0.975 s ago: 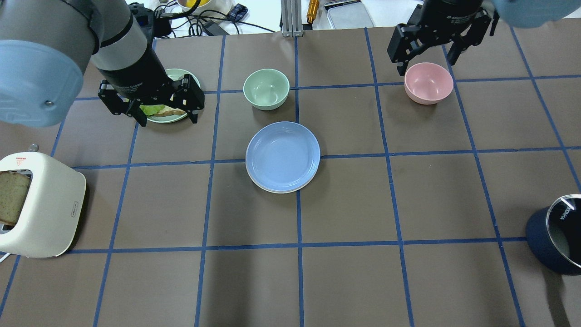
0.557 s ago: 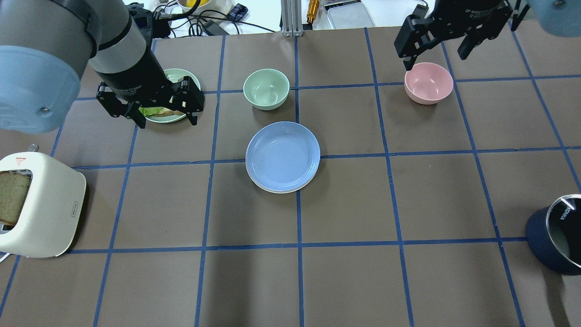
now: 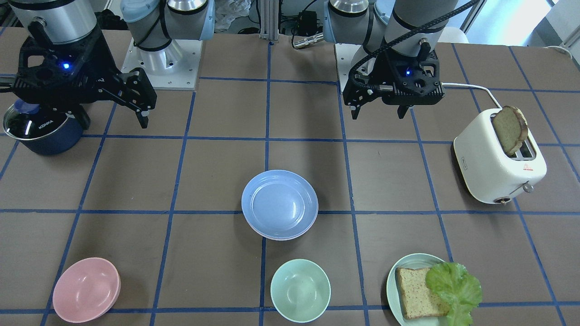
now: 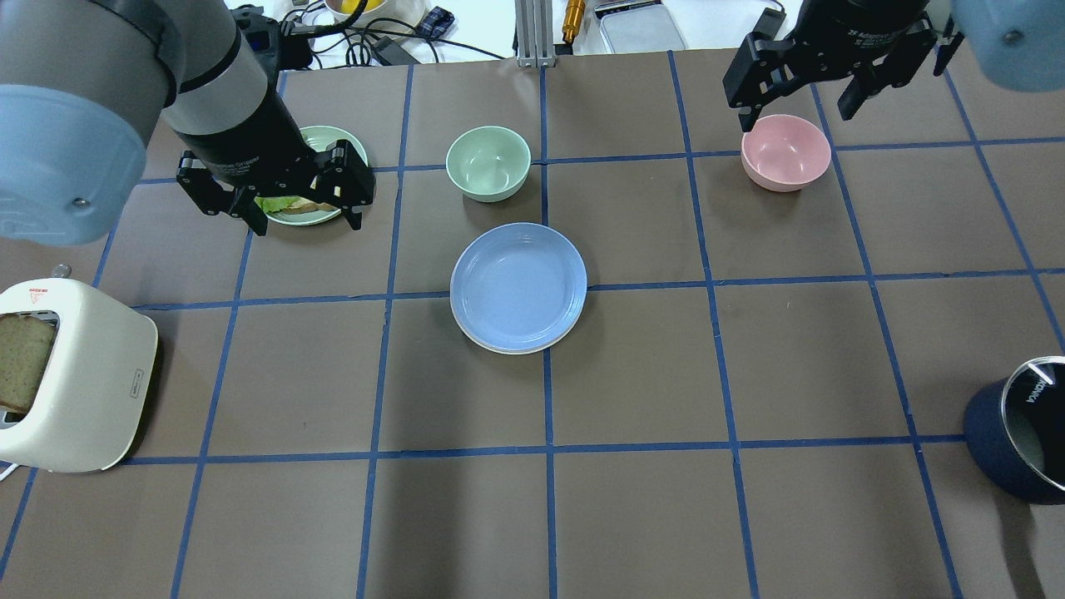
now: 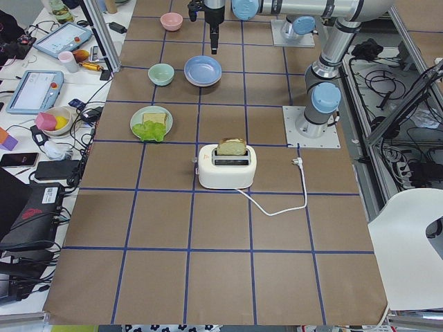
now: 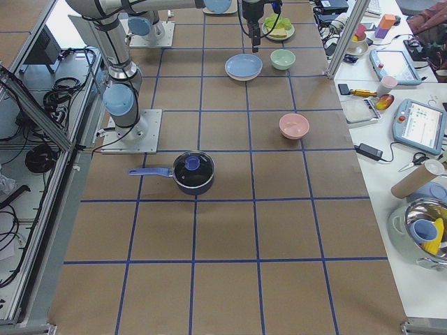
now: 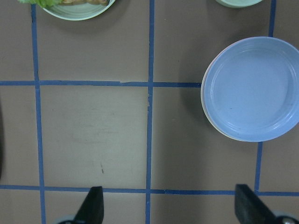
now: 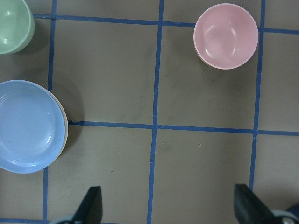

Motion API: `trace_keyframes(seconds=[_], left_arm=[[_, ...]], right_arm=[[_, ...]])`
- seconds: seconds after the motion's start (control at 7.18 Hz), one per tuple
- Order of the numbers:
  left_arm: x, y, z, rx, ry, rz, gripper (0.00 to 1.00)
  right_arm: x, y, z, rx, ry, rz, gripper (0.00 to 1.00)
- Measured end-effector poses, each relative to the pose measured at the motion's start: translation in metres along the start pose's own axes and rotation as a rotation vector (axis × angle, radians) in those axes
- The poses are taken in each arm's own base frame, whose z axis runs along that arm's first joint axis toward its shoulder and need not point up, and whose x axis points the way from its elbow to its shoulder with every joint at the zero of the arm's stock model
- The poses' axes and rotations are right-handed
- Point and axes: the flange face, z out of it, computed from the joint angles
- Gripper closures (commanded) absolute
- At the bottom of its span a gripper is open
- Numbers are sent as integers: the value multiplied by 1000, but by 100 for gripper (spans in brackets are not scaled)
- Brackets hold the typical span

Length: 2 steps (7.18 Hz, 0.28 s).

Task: Stack three plates with pink and blue

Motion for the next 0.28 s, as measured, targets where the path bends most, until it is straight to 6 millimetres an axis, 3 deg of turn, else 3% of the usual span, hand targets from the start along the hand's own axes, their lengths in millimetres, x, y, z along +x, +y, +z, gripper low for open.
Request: trace_keyframes(seconds=[0.28], left_arm=[[0, 0, 0, 0, 1, 2, 0]], right_arm=[[1, 3, 9, -14, -2, 34, 0]])
